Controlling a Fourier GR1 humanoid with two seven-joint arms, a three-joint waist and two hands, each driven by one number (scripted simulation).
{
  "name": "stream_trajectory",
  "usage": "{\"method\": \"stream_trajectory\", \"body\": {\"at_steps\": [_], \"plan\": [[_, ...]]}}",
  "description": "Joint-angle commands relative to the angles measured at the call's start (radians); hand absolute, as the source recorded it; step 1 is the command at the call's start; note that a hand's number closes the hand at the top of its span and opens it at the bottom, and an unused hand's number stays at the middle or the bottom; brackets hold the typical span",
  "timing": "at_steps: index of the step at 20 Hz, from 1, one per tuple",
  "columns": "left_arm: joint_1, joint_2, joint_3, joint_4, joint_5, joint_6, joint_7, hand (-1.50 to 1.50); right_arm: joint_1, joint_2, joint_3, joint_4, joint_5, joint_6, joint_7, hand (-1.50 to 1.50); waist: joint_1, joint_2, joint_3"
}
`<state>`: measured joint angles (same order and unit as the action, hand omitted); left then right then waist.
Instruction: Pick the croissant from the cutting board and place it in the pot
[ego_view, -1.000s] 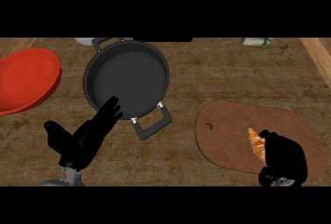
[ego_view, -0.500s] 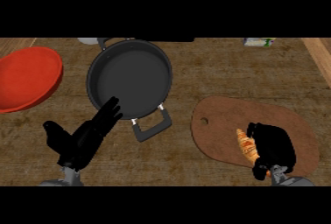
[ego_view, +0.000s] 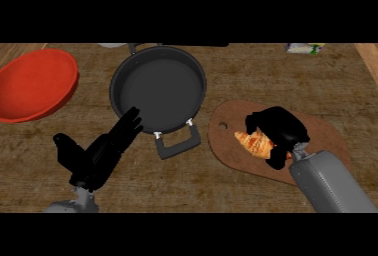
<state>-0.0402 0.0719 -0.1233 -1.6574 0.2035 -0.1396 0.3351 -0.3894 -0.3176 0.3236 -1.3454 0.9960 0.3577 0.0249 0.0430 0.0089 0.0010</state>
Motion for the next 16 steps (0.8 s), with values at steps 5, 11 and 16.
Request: {"method": "stream_trajectory", "body": {"at_steps": [5, 11, 16], "plan": [[0.008, 0.021, 0.038, -0.002, 0.016, -0.008, 0.018, 0.00, -0.095, 0.019, -0.064, 0.032, 0.025, -0.161, -0.110, 1.50, -0.044, -0.010, -0.001], [0.038, -0.024, -0.011, -0.019, -0.025, 0.024, 0.003, 0.00, -0.145, -0.014, -0.210, -0.147, -0.109, -0.112, -0.137, 1.50, -0.049, -0.012, -0.001], [0.009, 0.004, 0.042, -0.035, 0.025, 0.016, 0.055, 0.00, -0.167, -0.021, -0.267, -0.363, -0.236, 0.002, -0.141, 1.50, -0.055, -0.014, -0.001]]}}
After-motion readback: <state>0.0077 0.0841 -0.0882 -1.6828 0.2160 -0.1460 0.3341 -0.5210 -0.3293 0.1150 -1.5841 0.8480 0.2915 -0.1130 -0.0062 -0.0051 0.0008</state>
